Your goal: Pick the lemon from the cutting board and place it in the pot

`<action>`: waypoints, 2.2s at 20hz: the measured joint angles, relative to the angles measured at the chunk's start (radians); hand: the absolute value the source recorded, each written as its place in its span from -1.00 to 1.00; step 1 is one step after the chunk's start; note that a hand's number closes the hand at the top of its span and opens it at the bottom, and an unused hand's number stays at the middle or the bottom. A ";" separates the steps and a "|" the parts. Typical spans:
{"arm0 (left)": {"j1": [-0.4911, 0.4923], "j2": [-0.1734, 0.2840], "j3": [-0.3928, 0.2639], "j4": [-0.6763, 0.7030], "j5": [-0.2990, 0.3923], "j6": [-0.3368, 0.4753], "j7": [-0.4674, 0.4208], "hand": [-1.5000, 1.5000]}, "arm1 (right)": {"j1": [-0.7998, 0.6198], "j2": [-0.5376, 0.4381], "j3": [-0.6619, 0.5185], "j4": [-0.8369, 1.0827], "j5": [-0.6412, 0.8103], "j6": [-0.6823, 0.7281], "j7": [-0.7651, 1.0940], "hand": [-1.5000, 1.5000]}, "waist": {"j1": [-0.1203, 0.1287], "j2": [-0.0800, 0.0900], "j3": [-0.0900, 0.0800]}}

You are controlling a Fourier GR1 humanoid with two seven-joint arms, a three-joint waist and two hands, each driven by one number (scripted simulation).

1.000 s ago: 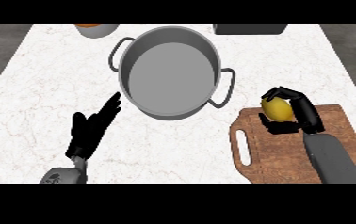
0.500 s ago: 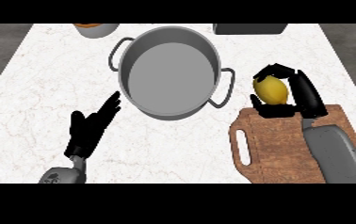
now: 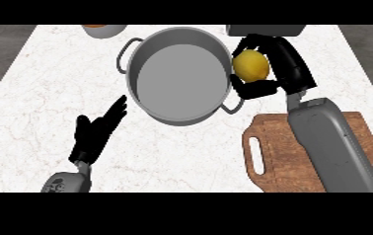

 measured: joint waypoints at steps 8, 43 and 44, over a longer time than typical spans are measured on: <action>0.005 -0.012 -0.006 -0.028 0.000 -0.006 0.023 0.00 | -0.242 0.108 0.069 0.235 0.146 0.026 0.121 1.00 | 0.013 0.003 0.000; -0.049 -0.041 -0.031 0.000 -0.030 -0.015 0.025 0.00 | -0.549 0.261 0.005 0.769 -0.071 -0.344 0.160 -1.00 | 0.069 0.018 0.002; -0.049 -0.041 -0.026 0.002 -0.027 -0.014 0.024 0.00 | -0.549 0.261 -0.019 0.768 -0.087 -0.380 0.142 -1.00 | 0.063 0.018 0.002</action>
